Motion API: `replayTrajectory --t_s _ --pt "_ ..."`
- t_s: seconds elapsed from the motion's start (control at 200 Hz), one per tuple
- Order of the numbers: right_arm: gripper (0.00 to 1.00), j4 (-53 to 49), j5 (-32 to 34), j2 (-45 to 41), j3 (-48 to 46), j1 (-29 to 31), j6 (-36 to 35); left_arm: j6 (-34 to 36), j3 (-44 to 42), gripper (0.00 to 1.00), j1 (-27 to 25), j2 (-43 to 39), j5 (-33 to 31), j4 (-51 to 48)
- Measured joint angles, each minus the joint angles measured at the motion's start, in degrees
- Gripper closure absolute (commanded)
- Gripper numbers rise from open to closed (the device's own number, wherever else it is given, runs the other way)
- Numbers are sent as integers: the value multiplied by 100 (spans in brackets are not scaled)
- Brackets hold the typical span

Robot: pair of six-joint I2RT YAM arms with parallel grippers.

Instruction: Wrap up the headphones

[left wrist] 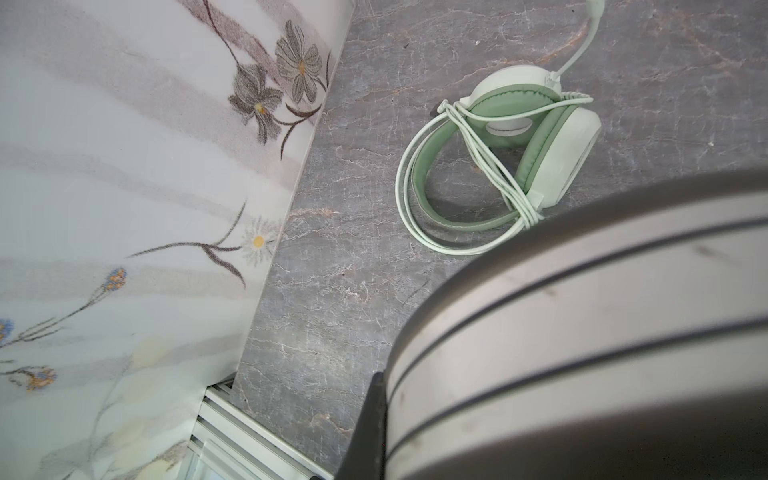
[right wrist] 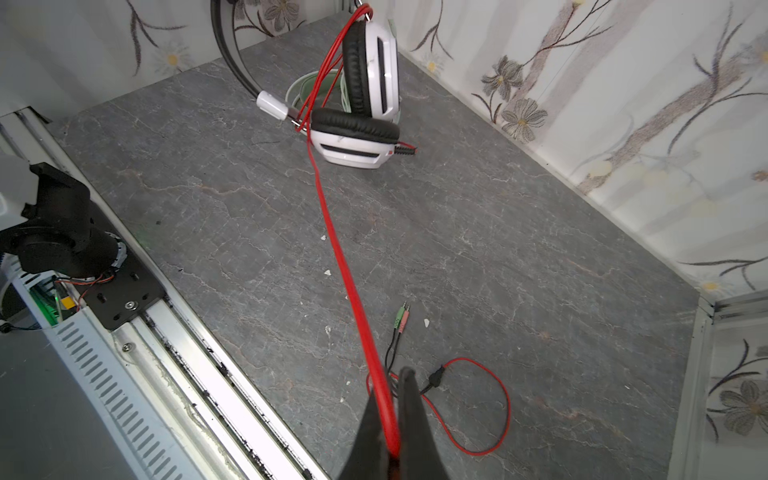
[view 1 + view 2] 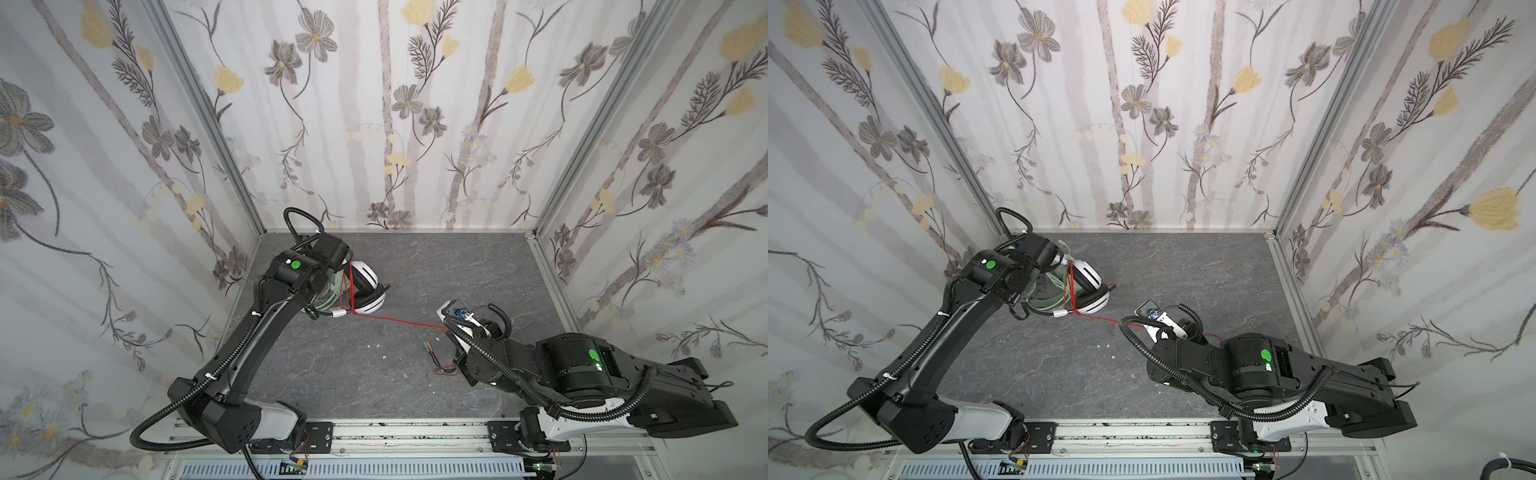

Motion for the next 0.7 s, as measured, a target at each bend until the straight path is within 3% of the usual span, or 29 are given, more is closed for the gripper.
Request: replayTrajectory --t_s 0.22,0.505,0.699 --pt "100 -39 330 -15 103 -389 -409 133 -389 100 -667 -271 -90 90" --pt "100 177 431 -76 348 -1290 -1401 105 -1158 100 -1641 -844 911 321" --pt "100 535 411 256 645 -1552 -1982 -221 -1279 100 -2365 -852 1285 339"
